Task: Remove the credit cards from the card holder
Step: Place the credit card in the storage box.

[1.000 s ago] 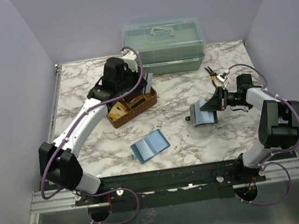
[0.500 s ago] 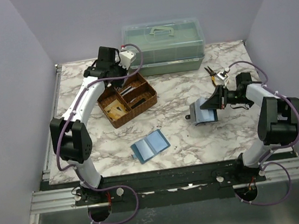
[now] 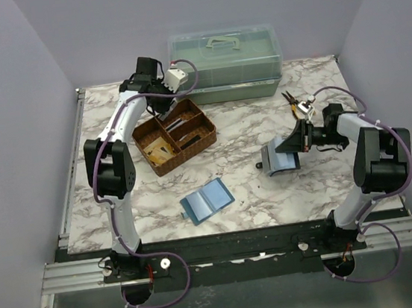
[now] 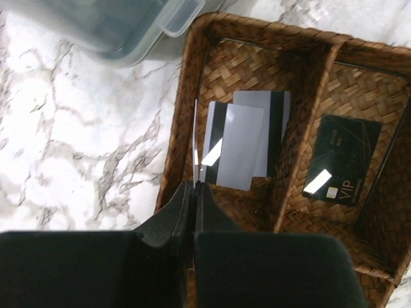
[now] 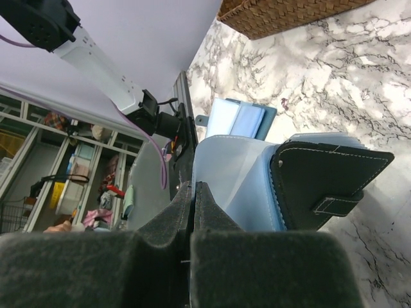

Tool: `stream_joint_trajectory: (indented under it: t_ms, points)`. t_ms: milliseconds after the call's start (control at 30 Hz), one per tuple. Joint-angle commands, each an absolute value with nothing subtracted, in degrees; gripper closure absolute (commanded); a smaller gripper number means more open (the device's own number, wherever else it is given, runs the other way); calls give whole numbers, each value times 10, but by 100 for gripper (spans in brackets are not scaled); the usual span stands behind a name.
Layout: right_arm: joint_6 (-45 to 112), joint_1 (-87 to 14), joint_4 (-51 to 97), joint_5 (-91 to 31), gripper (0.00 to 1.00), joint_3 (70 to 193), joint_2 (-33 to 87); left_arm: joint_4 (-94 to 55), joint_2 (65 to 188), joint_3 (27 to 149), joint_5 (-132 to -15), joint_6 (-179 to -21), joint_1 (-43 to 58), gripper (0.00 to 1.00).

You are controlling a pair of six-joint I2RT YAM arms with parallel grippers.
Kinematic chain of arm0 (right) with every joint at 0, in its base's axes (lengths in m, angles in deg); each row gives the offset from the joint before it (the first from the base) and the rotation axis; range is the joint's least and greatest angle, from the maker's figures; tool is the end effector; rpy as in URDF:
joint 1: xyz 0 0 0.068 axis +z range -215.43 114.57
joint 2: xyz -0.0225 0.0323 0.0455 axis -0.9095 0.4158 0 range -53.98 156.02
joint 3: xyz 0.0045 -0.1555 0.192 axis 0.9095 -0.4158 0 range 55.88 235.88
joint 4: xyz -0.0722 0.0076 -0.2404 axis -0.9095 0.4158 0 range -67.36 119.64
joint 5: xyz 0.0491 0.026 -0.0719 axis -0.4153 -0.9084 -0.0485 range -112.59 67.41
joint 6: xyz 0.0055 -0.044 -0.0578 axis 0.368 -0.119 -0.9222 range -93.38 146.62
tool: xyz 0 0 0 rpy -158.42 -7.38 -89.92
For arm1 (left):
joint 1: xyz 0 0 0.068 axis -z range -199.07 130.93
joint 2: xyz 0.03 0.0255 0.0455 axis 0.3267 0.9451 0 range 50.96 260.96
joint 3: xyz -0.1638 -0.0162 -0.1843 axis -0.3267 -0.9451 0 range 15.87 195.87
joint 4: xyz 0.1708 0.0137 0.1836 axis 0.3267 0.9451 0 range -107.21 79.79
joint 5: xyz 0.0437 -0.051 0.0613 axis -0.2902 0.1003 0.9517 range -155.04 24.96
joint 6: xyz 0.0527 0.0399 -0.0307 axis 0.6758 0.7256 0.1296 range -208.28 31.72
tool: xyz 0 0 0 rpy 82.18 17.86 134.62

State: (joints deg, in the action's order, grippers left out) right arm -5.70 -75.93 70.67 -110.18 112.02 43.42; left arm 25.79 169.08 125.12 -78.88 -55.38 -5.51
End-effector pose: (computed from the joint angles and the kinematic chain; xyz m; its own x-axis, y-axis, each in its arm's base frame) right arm 0.2736 0.0110 0.1631 -0.8285 0.1307 -0.5445 -0.5294 0.1342 0.8377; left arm 0.4383 -0.1207 0.2415 -0.4403 0.6488 -0.6207 0.7272 0.6631 0.1773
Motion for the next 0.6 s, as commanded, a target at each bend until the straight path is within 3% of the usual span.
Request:
stream_joint_trajectory:
  t_ms: [0, 567]
  points:
    - [-84, -761, 737, -1158, 100, 1140, 445, 282, 1704, 1275, -858, -536, -54, 100]
    - [-110, -761, 763, -1157, 100, 1147, 460, 292, 1762, 1260, -936, -516, -54, 100]
